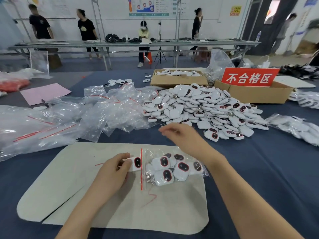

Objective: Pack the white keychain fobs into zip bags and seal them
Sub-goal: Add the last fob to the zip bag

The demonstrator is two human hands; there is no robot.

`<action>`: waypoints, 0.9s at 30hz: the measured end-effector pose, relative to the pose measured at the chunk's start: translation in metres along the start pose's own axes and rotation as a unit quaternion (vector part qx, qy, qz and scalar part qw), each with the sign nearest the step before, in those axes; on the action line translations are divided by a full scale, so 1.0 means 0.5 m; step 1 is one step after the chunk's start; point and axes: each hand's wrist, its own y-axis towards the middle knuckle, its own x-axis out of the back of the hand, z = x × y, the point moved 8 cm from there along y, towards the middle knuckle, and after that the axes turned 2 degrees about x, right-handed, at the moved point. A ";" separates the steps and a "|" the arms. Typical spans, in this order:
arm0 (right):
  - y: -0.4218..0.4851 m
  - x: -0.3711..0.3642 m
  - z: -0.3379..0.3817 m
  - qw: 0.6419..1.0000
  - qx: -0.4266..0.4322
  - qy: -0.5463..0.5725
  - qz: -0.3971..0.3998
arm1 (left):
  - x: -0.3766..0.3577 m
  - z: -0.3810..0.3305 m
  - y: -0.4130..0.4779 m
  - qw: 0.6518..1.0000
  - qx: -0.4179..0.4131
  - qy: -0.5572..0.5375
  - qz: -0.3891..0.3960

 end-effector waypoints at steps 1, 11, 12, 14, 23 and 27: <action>0.019 -0.027 0.013 0.997 0.005 -0.042 0.063 | -0.002 -0.003 0.000 1.000 0.001 0.002 -0.003; 0.058 -0.135 0.015 0.962 -0.013 -0.092 0.255 | -0.009 -0.013 0.004 0.998 0.029 -0.060 0.001; 0.058 -0.135 0.015 0.964 -0.014 -0.078 0.253 | -0.012 -0.016 0.003 0.997 0.033 -0.067 0.008; 0.055 -0.134 0.012 0.967 -0.017 -0.058 0.247 | -0.023 -0.026 -0.002 0.994 0.043 -0.099 0.034; 0.051 -0.126 0.013 0.974 -0.011 -0.028 0.226 | -0.038 -0.040 -0.006 0.975 0.111 -0.191 0.025; 0.052 -0.132 0.017 0.972 -0.001 -0.036 0.232 | -0.079 -0.073 -0.017 0.967 0.097 -0.203 0.117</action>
